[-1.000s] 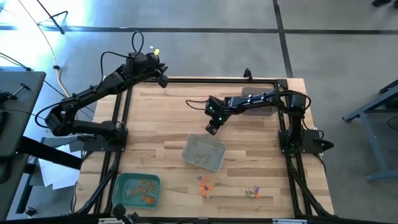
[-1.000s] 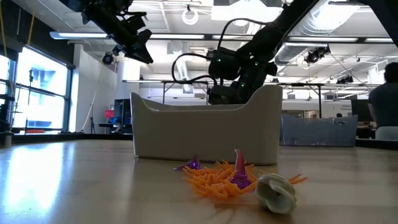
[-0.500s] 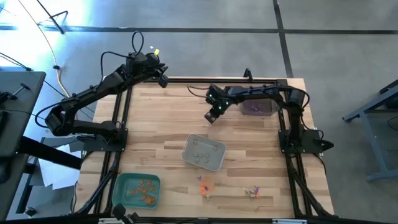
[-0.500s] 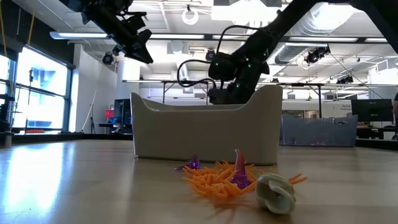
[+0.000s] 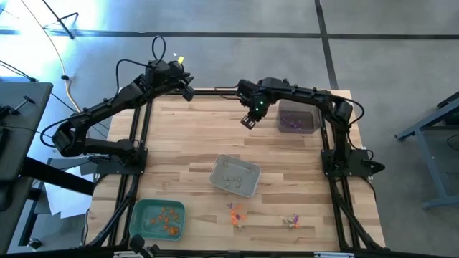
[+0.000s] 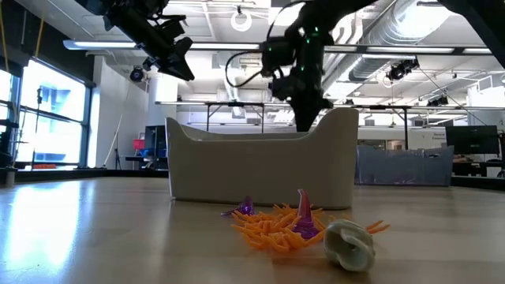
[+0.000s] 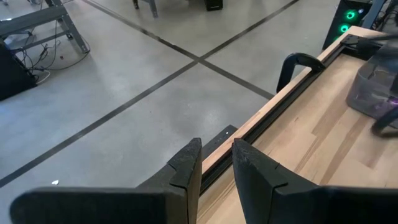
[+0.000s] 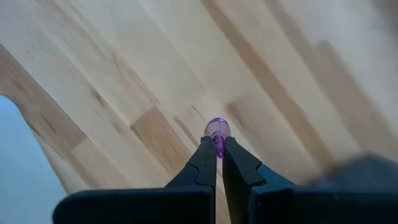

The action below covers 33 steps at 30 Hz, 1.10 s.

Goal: Sort Halloween decoration
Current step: Put the violet witch hat toy into the black bin

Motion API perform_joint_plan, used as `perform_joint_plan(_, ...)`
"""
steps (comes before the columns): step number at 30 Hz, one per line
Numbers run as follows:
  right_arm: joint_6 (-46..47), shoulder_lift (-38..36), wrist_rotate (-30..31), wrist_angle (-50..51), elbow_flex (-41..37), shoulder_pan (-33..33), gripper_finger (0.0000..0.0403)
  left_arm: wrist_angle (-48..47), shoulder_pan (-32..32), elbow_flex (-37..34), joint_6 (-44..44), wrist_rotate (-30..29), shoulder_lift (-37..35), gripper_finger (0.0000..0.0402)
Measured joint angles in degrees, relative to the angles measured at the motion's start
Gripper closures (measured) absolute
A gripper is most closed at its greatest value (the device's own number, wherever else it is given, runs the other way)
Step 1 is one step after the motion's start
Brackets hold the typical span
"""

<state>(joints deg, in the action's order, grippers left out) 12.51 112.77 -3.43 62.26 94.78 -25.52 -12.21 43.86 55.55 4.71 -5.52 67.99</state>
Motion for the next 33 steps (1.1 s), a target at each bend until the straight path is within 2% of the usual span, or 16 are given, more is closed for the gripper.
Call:
perform_joint_plan(5, 0.0, -0.07, 4.84, 12.27, 8.77, 0.02, 0.0403, -0.02, 0.0, 0.0, 0.0, -0.01, 0.0, 0.0326)
perform_joint_plan(12, -0.76, -0.19, 10.98, 27.4, 16.55, -0.57, 0.0403, -0.02, 0.0, 0.0, 0.33, 0.0, 0.0, 0.0326)
perform_joint_plan(14, -1.45, -0.9, 10.9, 27.8, 16.9, -1.13, 0.0403, -0.04, -0.01, 0.0, 1.44, -0.01, 0.0, 0.0326)
perform_joint_plan(19, -2.37, -4.42, 5.93, 27.74, 16.79, -3.15, 0.0403, -0.67, -0.02, 0.0, 2.93, 0.0, -0.11, 0.0326)
perform_joint_plan(28, -4.1, -10.53, 6.69, 27.76, 16.79, -10.28, 0.0403, -2.8, -0.17, 0.0, 1.98, 0.0, -0.17, 0.0326)
perform_joint_plan(33, -10.61, -10.58, 7.42, 27.73, 13.65, -16.33, 0.0403, -3.13, -0.48, 0.0, -1.19, 0.0, -0.34, 0.0326)
